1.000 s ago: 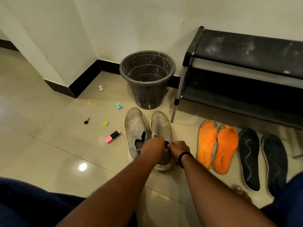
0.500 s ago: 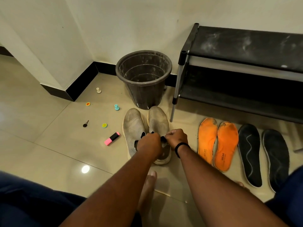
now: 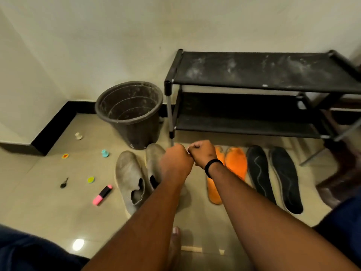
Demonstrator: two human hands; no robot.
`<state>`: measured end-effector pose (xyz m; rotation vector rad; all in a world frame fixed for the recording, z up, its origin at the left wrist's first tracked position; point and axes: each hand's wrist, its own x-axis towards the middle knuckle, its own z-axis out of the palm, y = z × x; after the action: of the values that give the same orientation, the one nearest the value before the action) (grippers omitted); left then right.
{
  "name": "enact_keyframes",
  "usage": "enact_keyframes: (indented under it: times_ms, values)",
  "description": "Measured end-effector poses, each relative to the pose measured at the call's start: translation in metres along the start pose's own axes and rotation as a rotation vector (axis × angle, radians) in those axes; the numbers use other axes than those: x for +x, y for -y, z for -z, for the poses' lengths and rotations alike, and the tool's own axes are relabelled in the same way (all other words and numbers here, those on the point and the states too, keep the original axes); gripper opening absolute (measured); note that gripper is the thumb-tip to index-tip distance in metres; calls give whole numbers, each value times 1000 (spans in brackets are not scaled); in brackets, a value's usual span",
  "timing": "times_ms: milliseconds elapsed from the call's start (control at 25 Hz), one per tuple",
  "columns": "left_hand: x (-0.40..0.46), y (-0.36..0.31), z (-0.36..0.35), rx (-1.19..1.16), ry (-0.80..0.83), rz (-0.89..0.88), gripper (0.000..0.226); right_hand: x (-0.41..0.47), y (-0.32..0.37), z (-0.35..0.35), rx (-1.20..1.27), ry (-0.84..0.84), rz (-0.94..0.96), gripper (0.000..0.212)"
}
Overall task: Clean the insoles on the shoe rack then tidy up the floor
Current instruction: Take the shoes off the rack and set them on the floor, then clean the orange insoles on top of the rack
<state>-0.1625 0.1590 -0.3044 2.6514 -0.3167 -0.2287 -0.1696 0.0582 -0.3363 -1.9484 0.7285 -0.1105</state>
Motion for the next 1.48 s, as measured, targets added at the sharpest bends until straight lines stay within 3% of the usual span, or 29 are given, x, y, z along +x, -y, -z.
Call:
enact_keyframes:
  times_ms: [400,560,800,1120,1320,1480]
  values:
    - [-22,-149,30,-456,-133,-170,21,-25,55,166,-34,-313,162,24]
    - [-43,-206,62,-555,-182,-280,27,-56,103,238,-265,-332,277,42]
    - [-78,-289,108,-614,-87,-644,24,-112,149,365,-649,-292,372,26]
    - [-73,-392,106,-708,-43,-798,24,-79,137,447,-369,-664,460,23]
    - [-47,-491,73,-728,31,-953,24,-45,119,552,-463,-963,358,12]
    - [-30,-563,39,-562,144,-1016,33,-25,86,634,-513,-951,14,15]
